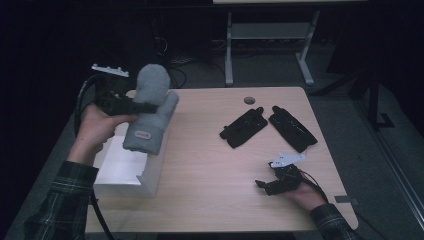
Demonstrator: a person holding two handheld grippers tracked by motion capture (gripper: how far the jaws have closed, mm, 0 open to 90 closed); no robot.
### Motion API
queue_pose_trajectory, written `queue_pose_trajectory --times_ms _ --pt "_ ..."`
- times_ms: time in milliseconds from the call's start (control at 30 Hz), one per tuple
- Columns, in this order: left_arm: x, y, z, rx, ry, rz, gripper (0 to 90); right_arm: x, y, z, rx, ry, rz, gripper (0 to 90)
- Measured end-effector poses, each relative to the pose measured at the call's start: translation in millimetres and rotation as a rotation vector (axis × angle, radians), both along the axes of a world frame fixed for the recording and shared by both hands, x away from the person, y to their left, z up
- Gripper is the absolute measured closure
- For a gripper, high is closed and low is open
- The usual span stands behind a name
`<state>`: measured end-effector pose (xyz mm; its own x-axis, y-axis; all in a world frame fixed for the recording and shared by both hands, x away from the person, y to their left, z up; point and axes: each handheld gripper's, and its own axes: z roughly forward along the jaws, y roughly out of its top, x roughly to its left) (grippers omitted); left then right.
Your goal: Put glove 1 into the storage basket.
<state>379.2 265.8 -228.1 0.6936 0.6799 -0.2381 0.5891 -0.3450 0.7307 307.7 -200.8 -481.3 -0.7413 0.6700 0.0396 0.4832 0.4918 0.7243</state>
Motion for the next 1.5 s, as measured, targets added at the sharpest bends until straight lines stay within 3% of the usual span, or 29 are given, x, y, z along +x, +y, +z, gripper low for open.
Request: queue_pose_trajectory --times_ms 200,400,533,867,1100,1200,1333,1500 --pt "-1.3 38.1 -4.4 0.016 0.008 0.071 70.3 0.0 0.0 0.0 0.0 0.0 0.0 14.3" --pt "0.2 63.8 -18.8 0.027 0.045 0.112 70.3 0.0 0.0 0.0 0.0 0.0 -0.001 14.3" --pt "2.4 69.8 -38.2 0.074 0.079 0.127 70.3 0.0 0.0 0.0 0.0 0.0 0.0 14.3" --pt "17.5 80.8 -110.2 0.091 0.215 0.157 70.2 0.0 -0.1 0.0 -0.001 0.0 0.0 14.3" --pt "26.1 84.4 -155.0 0.121 0.286 0.168 69.8 0.0 0.0 0.0 -0.001 0.0 0.0 14.3" --pt "29.4 84.6 -169.4 0.133 0.309 0.166 69.2 0.0 -0.1 0.0 -0.001 0.0 0.0 14.3" --pt "33.3 83.2 -186.6 0.194 0.323 0.176 68.4 0.0 -0.1 0.0 -0.001 0.0 -0.001 14.3" --pt "34.3 85.7 -196.6 0.196 0.319 0.199 67.5 0.0 -0.1 0.0 -0.001 0.0 0.0 14.3"
